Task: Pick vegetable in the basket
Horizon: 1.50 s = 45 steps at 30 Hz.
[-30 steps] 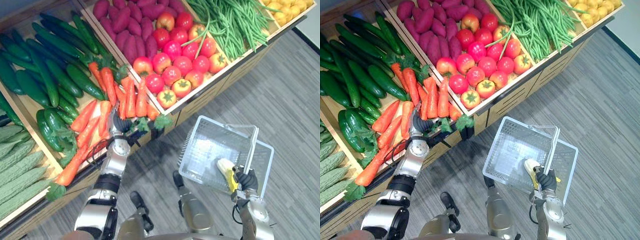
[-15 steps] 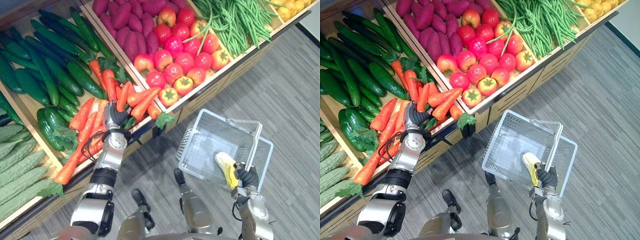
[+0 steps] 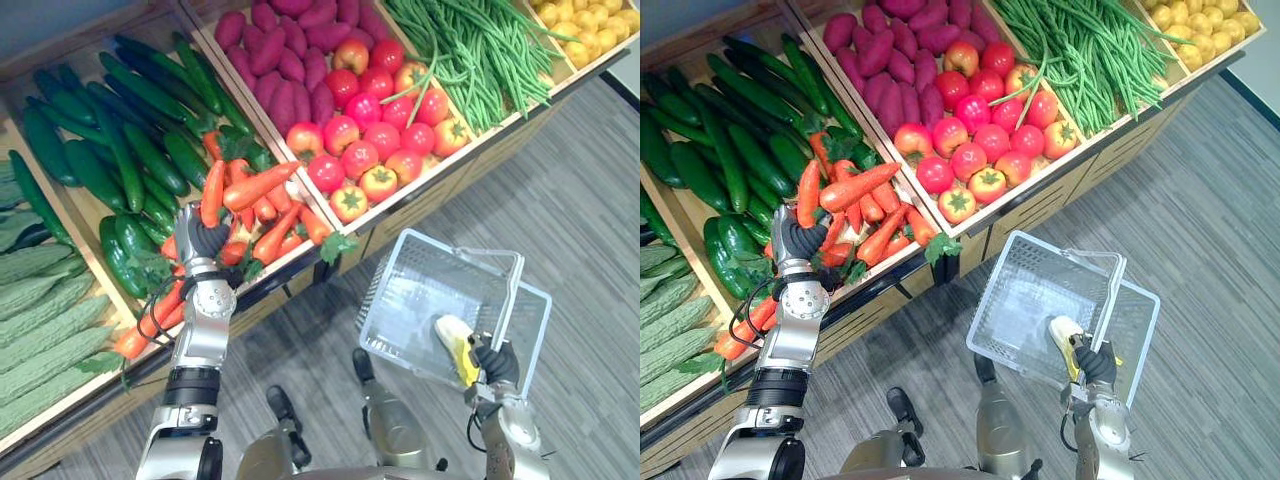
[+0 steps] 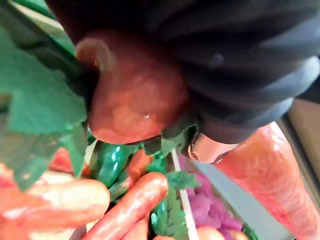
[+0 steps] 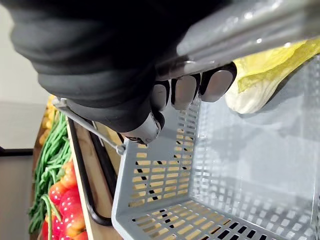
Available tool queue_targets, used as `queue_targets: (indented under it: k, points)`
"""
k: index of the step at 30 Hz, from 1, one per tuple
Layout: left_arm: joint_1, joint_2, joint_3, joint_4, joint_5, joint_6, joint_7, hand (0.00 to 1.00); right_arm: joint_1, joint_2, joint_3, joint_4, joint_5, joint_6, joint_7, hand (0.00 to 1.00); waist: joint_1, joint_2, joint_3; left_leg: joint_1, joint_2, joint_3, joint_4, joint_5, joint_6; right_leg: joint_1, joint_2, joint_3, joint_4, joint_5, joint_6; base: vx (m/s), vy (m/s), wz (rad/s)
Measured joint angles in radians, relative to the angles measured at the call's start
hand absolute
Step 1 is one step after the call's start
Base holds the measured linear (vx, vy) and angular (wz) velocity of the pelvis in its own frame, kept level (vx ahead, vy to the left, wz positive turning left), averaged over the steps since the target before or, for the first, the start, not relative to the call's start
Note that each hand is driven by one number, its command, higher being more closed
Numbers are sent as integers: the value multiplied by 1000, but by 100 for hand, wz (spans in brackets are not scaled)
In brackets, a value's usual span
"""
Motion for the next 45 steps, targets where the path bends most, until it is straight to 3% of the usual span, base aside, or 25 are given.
queue_targets:
  k: [2, 3, 8, 11, 16, 17, 18, 19, 21, 22, 23, 24, 25, 26, 28, 29, 30, 33, 35, 37, 38, 39, 40, 41, 45]
  points:
    - [69, -50, -1, -86, 0, -17, 0, 100, 15, -1, -12, 0, 0, 0, -1, 100, 1, 17, -18, 16, 3, -9, -5, 0, 0, 18, 2, -13, 0, -2, 2, 10, -21, 12]
    - [185, -96, -6, -231, -2, -68, 0, 100, 26, -1, -44, -7, 0, 0, -2, 100, 23, 48, -53, 40, 2, -6, -19, 0, 0, 35, 4, -12, -1, -5, 6, -24, -27, -3]
    - [259, -106, -32, -293, -17, -104, -1, 100, 28, -2, -48, -9, 0, 0, -3, 100, 39, 47, -78, 65, 3, 26, -21, -5, -7, 43, 9, 19, -3, -12, 16, -54, -28, -19]
    - [348, -111, -123, -399, -83, -145, -9, 100, 24, -2, -49, -29, -2, 2, -8, 100, 50, 45, -85, 103, 5, 111, -13, -25, -14, 32, 27, 107, 9, -12, 18, -27, -2, -80]
    - [329, -110, -263, -411, -120, -185, -33, 100, 23, -1, -42, -102, -3, 2, -49, 100, 45, 40, -109, 110, 37, 289, 129, -132, -22, -9, 60, 251, 14, 19, 32, 1, -16, -109]
    - [321, -107, -277, -411, -120, -186, -32, 100, 22, 0, -42, -117, -5, 2, -52, 100, 48, 36, -113, 114, 55, 333, 156, -148, -24, -23, 58, 192, -9, 10, 23, -19, -57, -138]
    - [306, -106, -288, -405, -121, -189, -33, 100, 8, 0, -38, -126, -15, 2, -56, 100, 47, 42, -114, 119, 75, 385, 194, -171, -24, -38, 20, -18, 7, -33, -54, -20, -44, -117]
    - [300, -107, -291, -401, -121, -191, -34, 100, 2, 1, -31, -126, -21, 2, -60, 100, 47, 47, -117, 121, 91, 401, 211, -179, -23, -45, 1, -132, 27, -46, -85, 10, -37, -127]
    - [269, -100, -287, -375, -132, -194, -51, 100, -26, 8, -6, -126, -41, 2, -73, 100, 48, 51, -127, 167, 138, 473, 254, -207, -46, -50, -76, -550, 103, -32, -208, 102, -81, -142]
    - [266, -100, -282, -374, -141, -194, -50, 100, -36, 7, 13, -126, -42, 2, -74, 100, 51, 55, -133, 193, 150, 514, 256, -212, -55, -38, -92, -669, 123, -23, -217, 136, -112, -142]
    - [265, -100, -279, -374, -142, -195, -50, 100, -48, 8, 29, -126, -43, 2, -75, 100, 52, 56, -134, 213, 154, 540, 256, -213, -55, -33, -95, -709, 131, -5, -217, 161, -163, -174]
    - [254, -103, -285, -360, -155, -196, -53, 100, -81, 6, 70, -126, -43, 2, -75, 100, 47, 59, -138, 246, 167, 578, 271, -213, -55, -43, -65, -668, 135, 5, -155, 167, -183, -158]
    - [240, -105, -295, -341, -158, -196, -53, 100, -93, 5, 81, -126, -43, 2, -76, 100, 48, 62, -140, 252, 182, 588, 301, -213, -55, -50, -48, -637, 135, -1, -137, 205, -247, -188]
    - [212, -106, -313, -303, -158, -196, -54, 100, -112, 0, 108, -126, -43, 2, -78, 100, 50, 64, -142, 250, 234, 580, 411, -217, -46, -54, -13, -581, 129, -6, -135, 176, -183, -167]
    - [182, -107, -338, -255, -163, -197, -68, 100, -142, -30, 165, -126, -35, 3, -76, 100, 54, 76, -145, 187, 359, 480, 704, -177, 69, -34, 52, -479, 104, -24, -162, 224, -135, -158]
    - [177, -104, -348, -241, -163, -197, -73, 100, -147, -40, 185, -126, -31, 3, -75, 100, 56, 78, -145, 162, 371, 415, 766, -168, 87, -24, 64, -452, 99, -28, -167, 238, -38, -127]
    - [162, -113, -372, -212, -176, -197, -75, 100, -161, -53, 202, -126, -31, 3, -73, 100, 68, 80, -145, 97, 348, 273, 842, -218, 48, -7, 78, -398, 88, -32, -171, 244, 17, -130]
    - [166, -116, -384, -169, -199, -196, -76, 100, -196, -71, 255, -126, -31, 3, -71, 100, 106, 77, -144, -29, 227, 40, 816, -319, 73, 55, 76, -266, 58, -40, -166, 237, 66, -119]
    - [182, -115, -378, -166, -209, -196, -75, 100, -208, -72, 296, -126, -31, 4, -68, 100, 128, 77, -142, -93, 154, -89, 740, -328, 78, 91, 61, -201, 57, -52, -148, 194, 129, -112]
    - [196, -117, -377, -156, -219, -196, -73, 100, -219, -83, 330, -126, -30, 5, -67, 100, 136, 87, -141, -128, 80, -241, 528, -283, 27, 125, 44, -140, 66, -59, -100, 165, 246, -95]
    - [196, -119, -376, -151, -219, -196, -73, 100, -219, -89, 335, -127, -29, 5, -65, 100, 140, 98, -143, -127, 78, -256, 460, -237, 17, 127, 51, -123, 68, -63, -84, 120, 248, -92]
    - [192, -131, -375, -143, -219, -197, -73, 100, -219, -105, 344, -134, -15, 8, -56, 100, 140, 132, -141, -115, 90, -265, 404, -142, -10, 141, 72, -90, 62, -71, -56, 69, 171, -69]
    - [193, -128, -375, -129, -220, -195, -74, 100, -214, -103, 345, -135, -6, 11, -48, 100, 135, 124, -143, -102, 81, -251, 395, -143, -9, 153, 60, -79, 57, -65, -52, 179, 259, -65]
    - [190, -113, -375, -96, -219, -192, -75, 100, -208, -79, 369, -160, 24, 12, -33, 100, 126, 83, -149, -65, 40, -225, 319, -130, 10, 155, 18, -79, 31, -56, -36, 151, 200, -31]
    - [186, -100, -392, -22, -213, -168, -95, 100, -195, -59, 399, -184, 75, 20, 7, 100, 124, 57, -151, 2, -13, -182, 207, -92, 33, 157, -28, -68, 20, -53, -28, 133, 139, -18]
